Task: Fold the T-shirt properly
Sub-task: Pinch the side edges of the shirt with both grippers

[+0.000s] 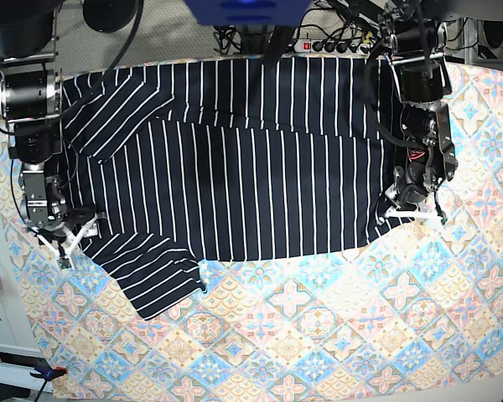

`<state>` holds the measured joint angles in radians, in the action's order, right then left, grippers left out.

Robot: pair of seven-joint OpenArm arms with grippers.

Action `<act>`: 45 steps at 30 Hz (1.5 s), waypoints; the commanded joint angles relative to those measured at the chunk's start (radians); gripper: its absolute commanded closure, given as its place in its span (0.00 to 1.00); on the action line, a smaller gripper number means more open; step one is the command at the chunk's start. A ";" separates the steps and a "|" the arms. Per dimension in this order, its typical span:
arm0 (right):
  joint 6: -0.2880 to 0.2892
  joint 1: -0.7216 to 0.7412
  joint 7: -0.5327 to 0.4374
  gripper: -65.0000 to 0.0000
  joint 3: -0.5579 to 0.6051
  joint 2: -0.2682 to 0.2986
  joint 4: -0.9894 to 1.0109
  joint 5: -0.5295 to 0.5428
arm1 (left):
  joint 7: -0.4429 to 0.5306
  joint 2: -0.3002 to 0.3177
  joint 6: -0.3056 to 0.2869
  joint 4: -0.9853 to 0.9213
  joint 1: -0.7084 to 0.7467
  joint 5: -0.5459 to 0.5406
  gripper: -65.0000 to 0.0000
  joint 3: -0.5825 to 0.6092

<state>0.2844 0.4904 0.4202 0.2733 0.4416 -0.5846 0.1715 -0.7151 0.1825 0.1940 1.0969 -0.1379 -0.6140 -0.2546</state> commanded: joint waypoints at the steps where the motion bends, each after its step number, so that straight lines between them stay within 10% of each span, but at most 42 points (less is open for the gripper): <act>1: 0.009 0.034 -0.027 0.39 -0.003 0.016 -0.010 0.004 | -0.024 0.008 0.019 0.006 0.004 0.007 1.00 -0.002; 18: 0.046 0.032 -0.129 0.40 -0.003 0.012 0.145 0.004 | -0.021 0.015 0.019 0.006 0.024 -0.076 1.00 -0.002; 24: 0.241 0.027 -0.129 0.71 -0.003 0.012 0.147 0.004 | -0.022 0.015 0.019 0.006 0.024 -0.076 1.00 -0.002; 29: 0.266 0.027 -0.131 0.93 -0.009 0.012 0.140 0.004 | -0.024 0.013 0.019 0.006 0.024 -0.076 1.00 -0.002; 45: 0.313 -0.081 -0.031 0.99 -0.182 0.050 -0.151 0.003 | -0.024 0.015 0.019 0.131 0.074 -0.071 1.00 -0.002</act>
<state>0.5980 0.3801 0.4122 0.1013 0.4740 -0.7177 0.1635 -0.7418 0.1875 0.2100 1.2110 -0.0513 -0.6891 -0.2565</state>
